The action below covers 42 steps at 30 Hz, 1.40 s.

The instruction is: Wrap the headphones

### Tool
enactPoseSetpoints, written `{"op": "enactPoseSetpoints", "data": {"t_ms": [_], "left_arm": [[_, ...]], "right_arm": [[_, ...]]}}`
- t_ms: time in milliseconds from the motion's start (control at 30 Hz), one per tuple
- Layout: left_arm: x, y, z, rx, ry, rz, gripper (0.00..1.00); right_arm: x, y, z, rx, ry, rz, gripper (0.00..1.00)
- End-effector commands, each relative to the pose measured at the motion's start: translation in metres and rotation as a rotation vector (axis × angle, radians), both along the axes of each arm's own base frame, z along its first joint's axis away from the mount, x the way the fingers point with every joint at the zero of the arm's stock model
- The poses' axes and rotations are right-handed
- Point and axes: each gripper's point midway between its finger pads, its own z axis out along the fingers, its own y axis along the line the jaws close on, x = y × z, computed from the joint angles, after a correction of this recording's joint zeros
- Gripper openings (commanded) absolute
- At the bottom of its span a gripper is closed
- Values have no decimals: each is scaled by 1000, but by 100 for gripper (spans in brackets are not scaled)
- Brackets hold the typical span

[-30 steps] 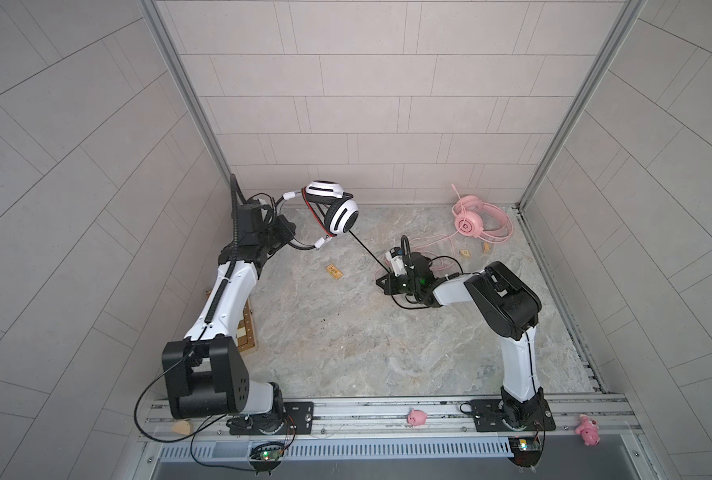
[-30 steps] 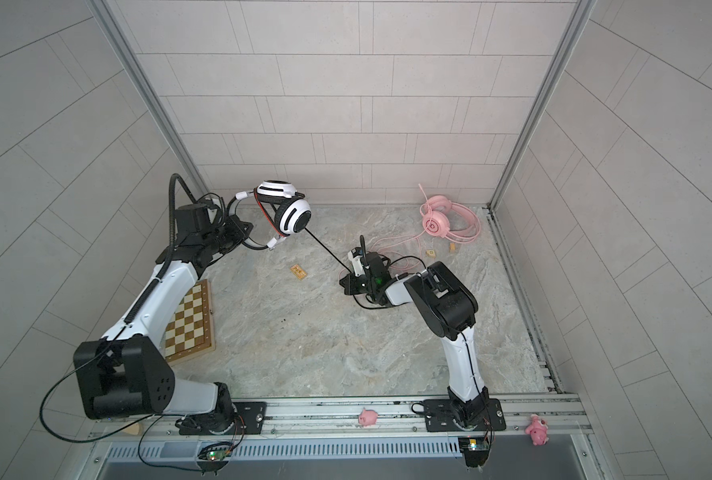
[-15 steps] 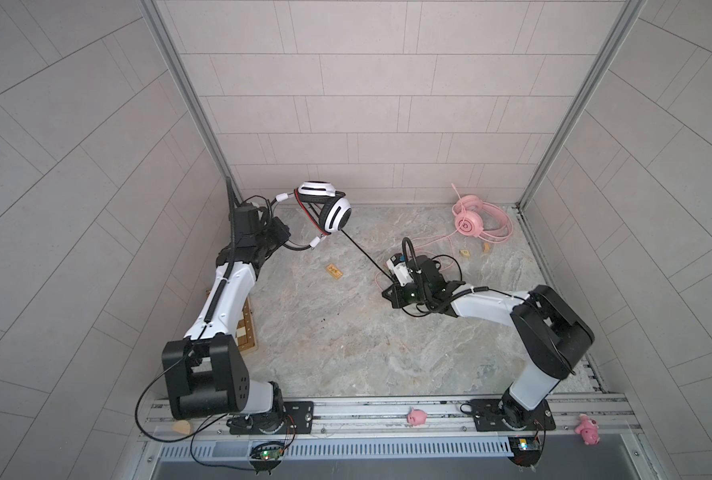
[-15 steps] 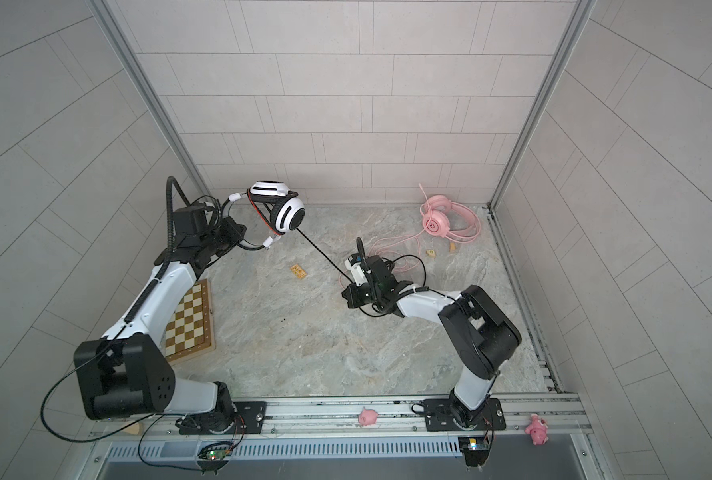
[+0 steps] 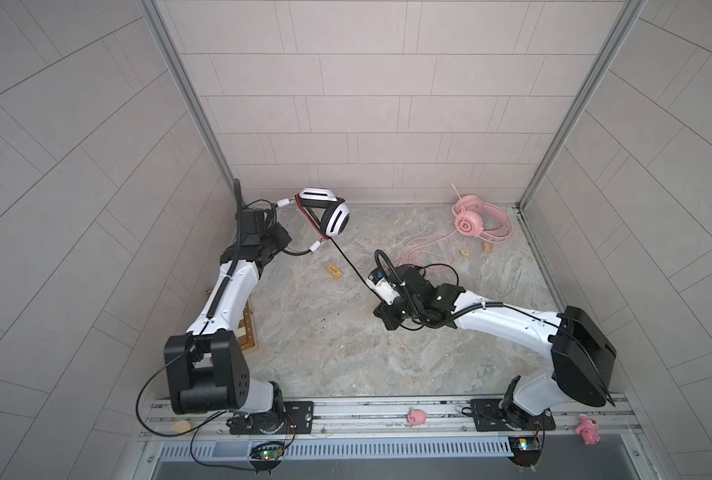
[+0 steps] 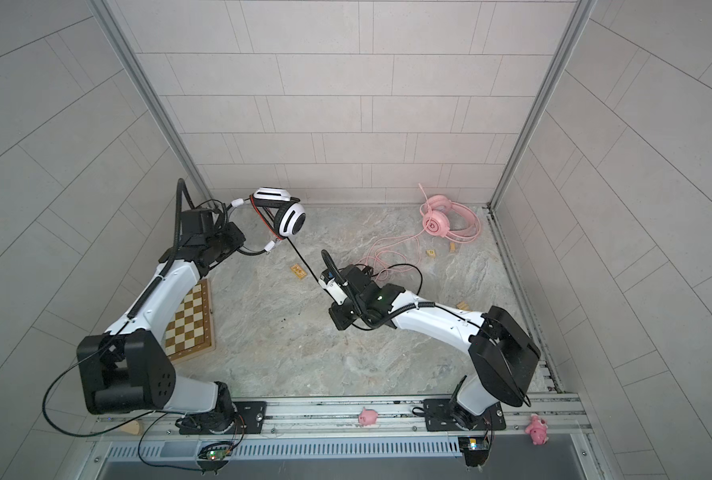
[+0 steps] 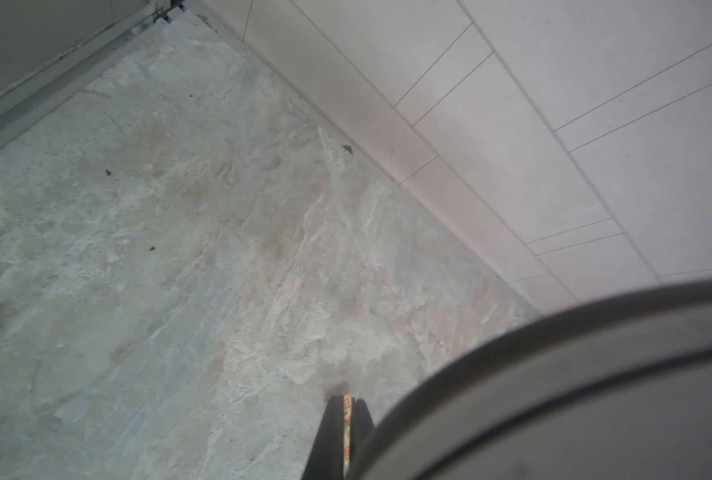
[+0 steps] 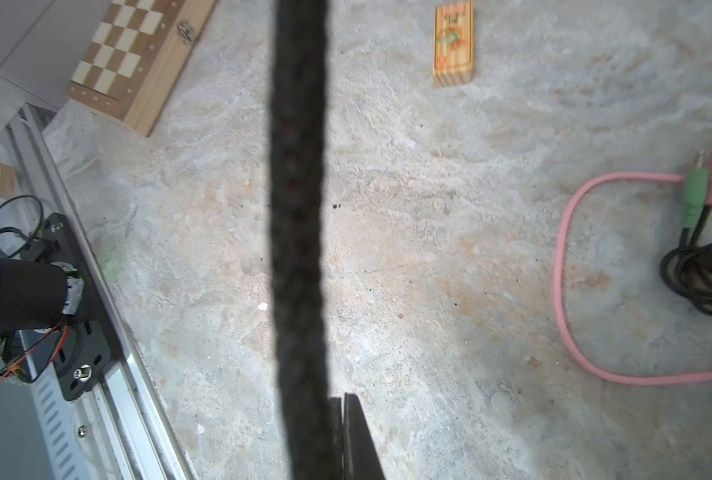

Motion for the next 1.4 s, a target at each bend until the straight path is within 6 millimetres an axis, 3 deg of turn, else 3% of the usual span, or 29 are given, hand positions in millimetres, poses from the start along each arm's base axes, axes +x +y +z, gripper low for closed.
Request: {"op": "enactPoseSetpoints", "data": {"t_ms": [0,133,367,533,733,900,1067,1267,1367], "left_arm": [[7,-12,9,116,27,-35,0],[6,-20,-9,181,140,-65,0],[6,-57,-23,248,244,-209,0],[3,-85,-31,271,296,-313,0],[-9,-136,-34,298,318,-527,0],[-22,-193,-41,173,300,-715,0],[-44,-241,-47,151,308,-884,0],[-61,-273,-38,87,273,-1016,0],[-70,-283,-26,39,250,-1083,0]], "right_arm": [[2,-3,42,32,-96,21,0],[5,-2,86,92,-169,24,0],[13,-12,148,162,-265,-10,0],[29,-23,167,134,-321,-39,0],[70,-53,181,74,-377,-133,0],[113,-85,180,54,-371,-228,0],[145,-117,157,-5,-352,-323,0],[155,-153,111,-43,-278,-411,0],[158,-165,98,-48,-261,-438,0]]}}
